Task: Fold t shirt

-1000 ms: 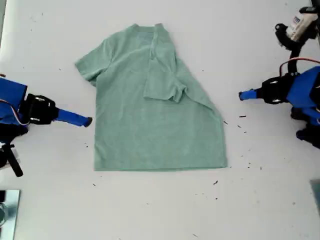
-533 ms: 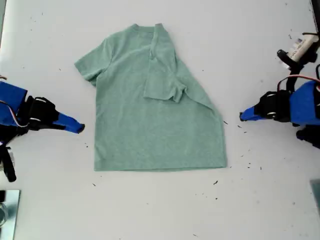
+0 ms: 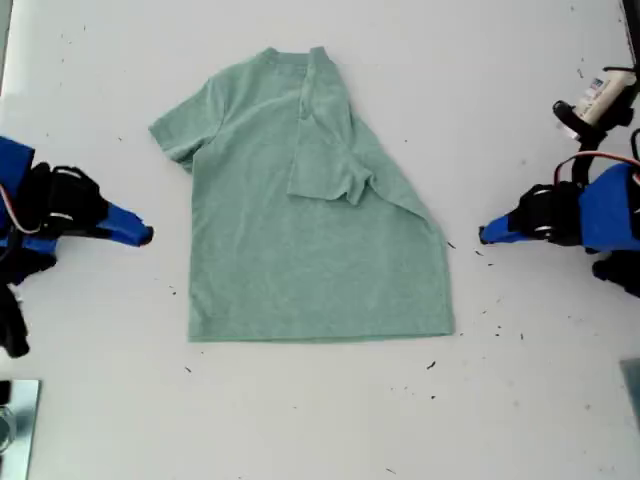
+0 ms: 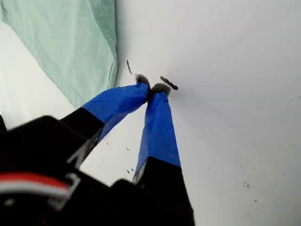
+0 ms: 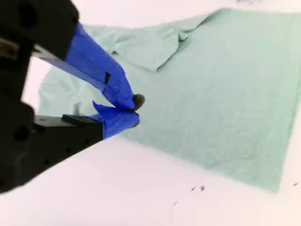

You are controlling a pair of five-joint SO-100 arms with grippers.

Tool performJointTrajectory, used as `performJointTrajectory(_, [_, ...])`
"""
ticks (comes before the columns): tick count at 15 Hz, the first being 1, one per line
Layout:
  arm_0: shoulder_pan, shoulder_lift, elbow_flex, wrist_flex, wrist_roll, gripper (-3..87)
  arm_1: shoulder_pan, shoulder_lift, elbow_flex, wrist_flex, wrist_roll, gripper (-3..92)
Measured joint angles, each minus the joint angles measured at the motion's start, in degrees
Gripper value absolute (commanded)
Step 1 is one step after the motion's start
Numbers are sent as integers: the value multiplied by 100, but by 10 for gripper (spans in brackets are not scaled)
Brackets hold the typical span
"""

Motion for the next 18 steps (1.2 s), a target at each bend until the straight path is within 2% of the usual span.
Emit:
performJointTrajectory(2, [-817,-1661,-2013,1354,642,-3,9,0,0,0,-44,25])
performJointTrajectory(3, [-1362,-1969,-2681,1547,1169,-3,-9,0,0,0,-53,25])
performJointTrajectory(6, [-3533,-2619,-3111,1600,2558,-3,-123,0,0,0,-53,25])
performJointTrajectory(7, [-4034,-2698,-3190,1600,2918,79,-141,0,0,0,-53,25])
performJointTrajectory(8, [-4307,-2689,-3234,1600,3182,187,-167,0,0,0,-53,25])
performJointTrajectory(10, [-4386,-2821,-3243,1600,3568,210,-167,0,0,0,-53,25])
performJointTrajectory(12, [-4421,-3006,-3243,1485,3647,218,-167,0,0,0,-88,25])
performJointTrajectory(15, [-4641,-3296,-2892,984,3735,216,-202,0,0,0,-88,25])
performJointTrajectory(18, [-5089,-3691,-1881,-44,3955,203,-290,0,0,35,-88,25])
